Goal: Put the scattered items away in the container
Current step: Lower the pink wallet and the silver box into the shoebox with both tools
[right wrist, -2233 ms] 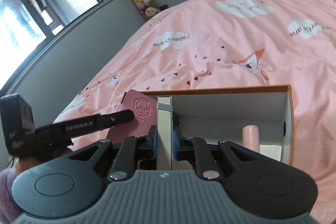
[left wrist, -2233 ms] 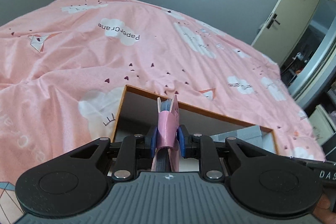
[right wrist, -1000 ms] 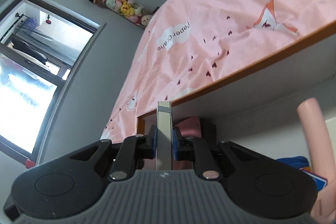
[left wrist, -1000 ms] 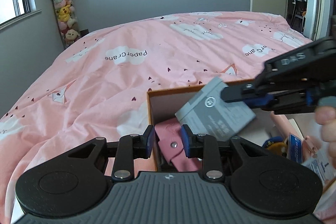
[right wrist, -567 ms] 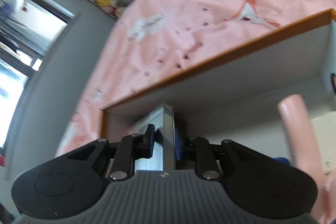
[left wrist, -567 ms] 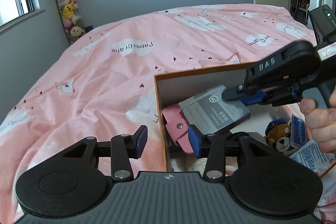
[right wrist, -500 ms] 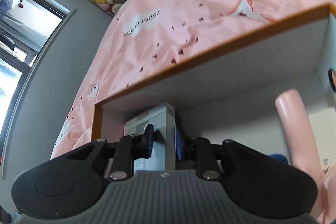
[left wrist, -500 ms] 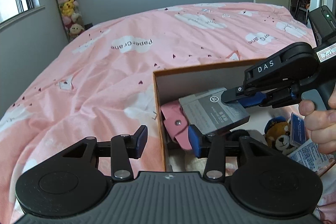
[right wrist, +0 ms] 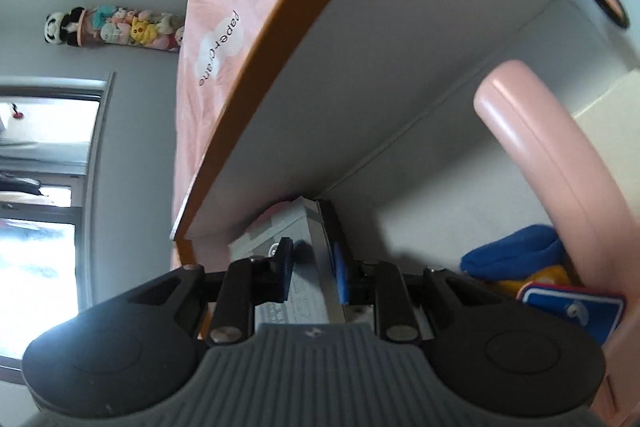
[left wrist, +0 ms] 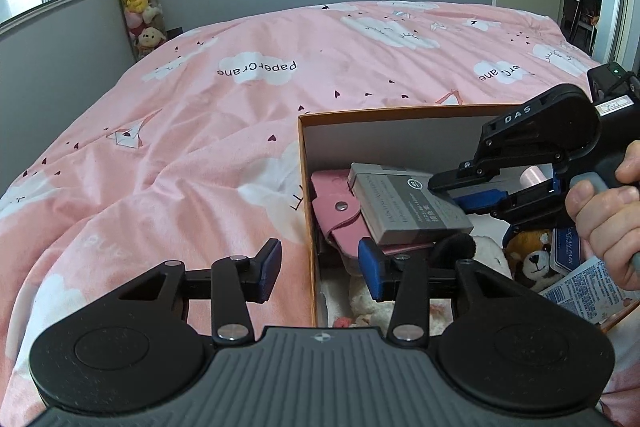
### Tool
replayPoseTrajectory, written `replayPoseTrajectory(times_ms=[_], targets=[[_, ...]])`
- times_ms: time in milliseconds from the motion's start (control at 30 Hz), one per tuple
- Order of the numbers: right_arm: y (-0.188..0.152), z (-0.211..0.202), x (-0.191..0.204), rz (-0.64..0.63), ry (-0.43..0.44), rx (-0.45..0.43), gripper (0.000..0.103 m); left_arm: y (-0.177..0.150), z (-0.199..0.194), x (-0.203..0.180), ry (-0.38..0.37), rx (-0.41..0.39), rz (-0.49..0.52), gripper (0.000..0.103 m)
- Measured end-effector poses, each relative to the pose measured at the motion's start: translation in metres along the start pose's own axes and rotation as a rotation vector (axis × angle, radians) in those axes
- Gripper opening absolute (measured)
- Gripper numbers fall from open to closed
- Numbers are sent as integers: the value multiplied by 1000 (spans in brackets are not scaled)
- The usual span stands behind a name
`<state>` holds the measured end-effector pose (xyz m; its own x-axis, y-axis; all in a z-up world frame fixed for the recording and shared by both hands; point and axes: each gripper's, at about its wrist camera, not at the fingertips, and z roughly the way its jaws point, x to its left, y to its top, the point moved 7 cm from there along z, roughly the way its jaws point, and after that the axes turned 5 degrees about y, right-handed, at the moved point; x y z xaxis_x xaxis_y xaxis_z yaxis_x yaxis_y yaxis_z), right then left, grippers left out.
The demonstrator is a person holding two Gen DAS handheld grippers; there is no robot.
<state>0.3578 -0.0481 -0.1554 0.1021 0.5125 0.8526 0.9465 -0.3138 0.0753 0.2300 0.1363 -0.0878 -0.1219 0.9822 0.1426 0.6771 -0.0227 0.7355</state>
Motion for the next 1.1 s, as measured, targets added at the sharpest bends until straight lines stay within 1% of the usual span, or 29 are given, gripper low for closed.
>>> replayPoseTrajectory(times_ms=[33, 67, 200, 267, 367, 433, 467, 533, 600, 633, 667, 733, 767, 800, 867, 933, 1033, 1100], targets=[[1, -1, 0, -9, -12, -4, 11, 1, 0, 1, -1, -3, -2, 50], [1, -1, -1, -11, -18, -3, 10, 1, -1, 1, -2, -5, -5, 50], [-1, 0, 1, -42, -36, 1, 11, 0, 0, 1, -4, -6, -5, 50], [-2, -1, 1, -32, -25, 9, 13, 0, 1, 1, -1, -2, 2, 50], [-2, -5, 1, -16, -2, 11, 19, 0, 4, 0, -6, 0, 7, 49], [-3, -8, 3, -27, 15, 13, 29, 1, 8, -1, -1, 7, 17, 47], [-4, -9, 5, -32, 24, 15, 31, 1, 10, -2, 2, 9, 19, 47], [-6, -8, 7, -46, 33, 23, 40, 2, 13, -2, 2, 10, 18, 47], [-7, -5, 7, -57, 29, 43, 46, 3, 17, -3, 10, 17, 25, 47], [-8, -3, 6, -63, 21, 50, 48, 4, 19, -4, 19, 24, 33, 47], [-8, -1, 6, -75, 14, 56, 48, 4, 21, -4, 26, 32, 43, 47], [-8, 5, 10, -104, 2, 64, 53, 4, 25, -6, 30, 47, 59, 47], [-6, 8, 12, -113, 2, 65, 53, 4, 27, -7, 28, 50, 64, 47], [-7, 8, 13, -120, 2, 67, 52, 4, 28, -7, 26, 53, 68, 47], [-7, 10, 12, -126, 13, 61, 39, 3, 30, -7, 30, 56, 73, 47], [-7, 4, 14, -117, 60, 54, 24, 0, 32, -6, 37, 69, 73, 47], [-7, -2, 19, -114, 110, 41, 20, -4, 34, -4, 38, 79, 55, 47], [-7, -5, 21, -75, 163, 36, 17, -4, 33, -3, 34, 80, 45, 47]])
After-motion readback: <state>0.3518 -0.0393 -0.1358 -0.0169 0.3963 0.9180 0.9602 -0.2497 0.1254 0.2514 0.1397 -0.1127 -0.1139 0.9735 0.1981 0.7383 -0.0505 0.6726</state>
